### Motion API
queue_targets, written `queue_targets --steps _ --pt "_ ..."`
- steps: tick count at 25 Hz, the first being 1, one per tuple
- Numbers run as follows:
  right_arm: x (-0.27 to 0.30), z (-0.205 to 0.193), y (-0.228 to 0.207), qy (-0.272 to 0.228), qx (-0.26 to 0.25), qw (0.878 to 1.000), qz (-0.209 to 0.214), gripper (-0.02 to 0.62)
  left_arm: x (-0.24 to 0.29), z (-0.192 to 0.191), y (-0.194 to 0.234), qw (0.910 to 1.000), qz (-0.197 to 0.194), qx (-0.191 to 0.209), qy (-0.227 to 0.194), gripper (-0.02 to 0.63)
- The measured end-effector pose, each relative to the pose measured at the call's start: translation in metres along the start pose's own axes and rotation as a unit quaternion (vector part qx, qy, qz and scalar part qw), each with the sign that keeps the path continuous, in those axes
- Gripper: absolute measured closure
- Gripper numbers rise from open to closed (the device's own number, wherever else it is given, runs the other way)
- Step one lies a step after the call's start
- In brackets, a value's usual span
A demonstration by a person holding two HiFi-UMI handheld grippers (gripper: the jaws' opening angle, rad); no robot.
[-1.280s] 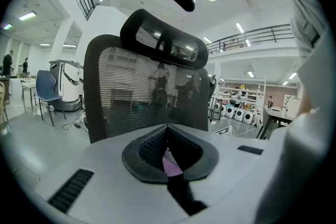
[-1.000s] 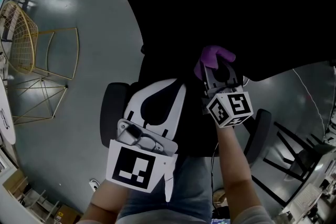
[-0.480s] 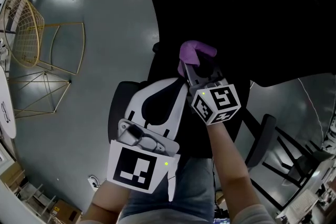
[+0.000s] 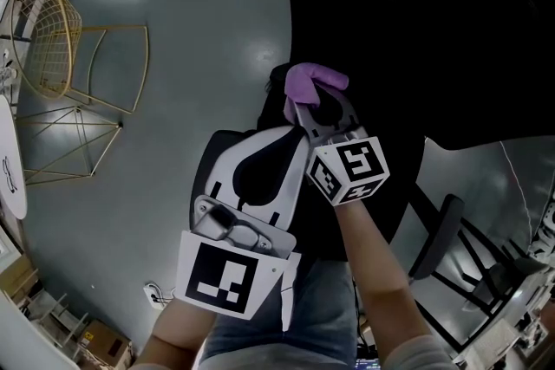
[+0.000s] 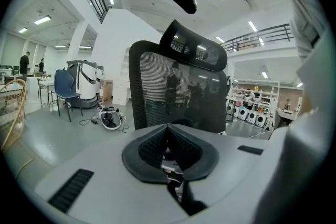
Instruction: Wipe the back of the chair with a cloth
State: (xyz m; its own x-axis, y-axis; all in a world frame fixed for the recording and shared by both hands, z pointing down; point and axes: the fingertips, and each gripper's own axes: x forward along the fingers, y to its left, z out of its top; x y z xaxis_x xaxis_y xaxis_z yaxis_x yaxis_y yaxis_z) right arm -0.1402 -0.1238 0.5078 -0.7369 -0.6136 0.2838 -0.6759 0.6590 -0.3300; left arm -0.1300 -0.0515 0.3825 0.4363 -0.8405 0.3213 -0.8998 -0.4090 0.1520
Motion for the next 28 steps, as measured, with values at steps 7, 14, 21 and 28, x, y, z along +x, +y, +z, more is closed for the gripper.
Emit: queue_targets --steps 7,14,21,28 --pt "0.006 -0.001 0.007 0.000 0.009 1.000 0.003 0.526 -0.002 -0.004 0.006 1.0000 -0.006 -0.003 0.002 0.597" --pt "0.002 -0.004 0.006 -0.024 -0.003 1.000 0.017 0.528 0.000 -0.006 0.001 0.9999 -0.011 0.000 0.004 0.597" --pt "0.000 -0.002 0.006 -0.048 -0.003 0.999 0.020 0.528 -0.001 -0.008 0.005 0.9999 -0.009 0.001 0.007 0.597" --pt "0.000 -0.017 0.005 -0.036 -0.010 0.999 0.026 0.528 -0.001 -0.010 0.011 1.0000 -0.003 -0.005 0.007 0.597"
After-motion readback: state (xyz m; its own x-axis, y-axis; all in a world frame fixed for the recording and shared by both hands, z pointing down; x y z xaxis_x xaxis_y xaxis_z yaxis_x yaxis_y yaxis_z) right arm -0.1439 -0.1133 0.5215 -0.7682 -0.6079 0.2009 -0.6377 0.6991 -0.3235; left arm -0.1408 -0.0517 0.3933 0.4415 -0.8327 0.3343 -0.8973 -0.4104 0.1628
